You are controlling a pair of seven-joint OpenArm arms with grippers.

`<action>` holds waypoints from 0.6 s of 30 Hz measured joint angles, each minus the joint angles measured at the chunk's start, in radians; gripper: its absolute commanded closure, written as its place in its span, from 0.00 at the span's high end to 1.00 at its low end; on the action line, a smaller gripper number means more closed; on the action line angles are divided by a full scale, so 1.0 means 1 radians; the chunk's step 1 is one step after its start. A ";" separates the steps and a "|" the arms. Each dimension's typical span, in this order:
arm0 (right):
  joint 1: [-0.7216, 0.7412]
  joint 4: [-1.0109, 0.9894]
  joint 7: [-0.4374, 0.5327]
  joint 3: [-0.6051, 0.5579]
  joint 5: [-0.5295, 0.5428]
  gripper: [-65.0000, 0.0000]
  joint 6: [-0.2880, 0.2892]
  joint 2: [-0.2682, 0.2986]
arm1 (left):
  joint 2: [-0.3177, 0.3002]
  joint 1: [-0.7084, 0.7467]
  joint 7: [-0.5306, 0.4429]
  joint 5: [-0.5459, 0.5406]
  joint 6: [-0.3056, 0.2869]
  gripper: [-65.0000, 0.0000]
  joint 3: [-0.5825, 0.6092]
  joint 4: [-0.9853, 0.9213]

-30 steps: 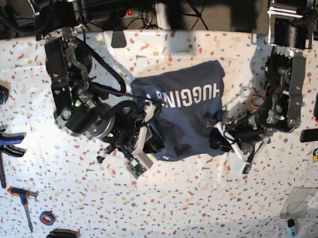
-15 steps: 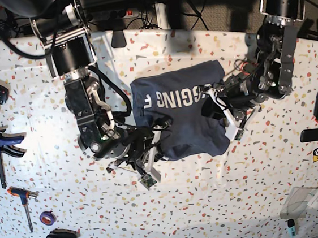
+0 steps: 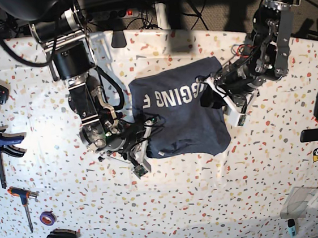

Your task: Fold the T-shirt properly

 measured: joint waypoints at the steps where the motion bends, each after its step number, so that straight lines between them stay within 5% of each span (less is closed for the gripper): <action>1: 0.002 -0.001 0.000 0.000 0.000 0.00 0.000 0.000 | 0.000 0.000 0.000 0.000 0.000 0.24 0.000 0.000; 7: -0.003 0.082 -0.040 0.049 -0.003 0.00 0.002 -0.003 | -0.001 0.005 -0.003 0.037 -0.001 0.24 0.000 0.023; 10: 0.005 0.210 -0.105 0.096 0.081 0.00 -0.001 0.003 | -0.017 0.012 0.022 0.068 -0.003 0.24 -0.005 0.085; 18: -0.043 0.563 -0.319 0.117 0.235 0.00 0.012 0.091 | -0.014 0.006 0.068 0.058 0.002 0.24 -0.191 0.323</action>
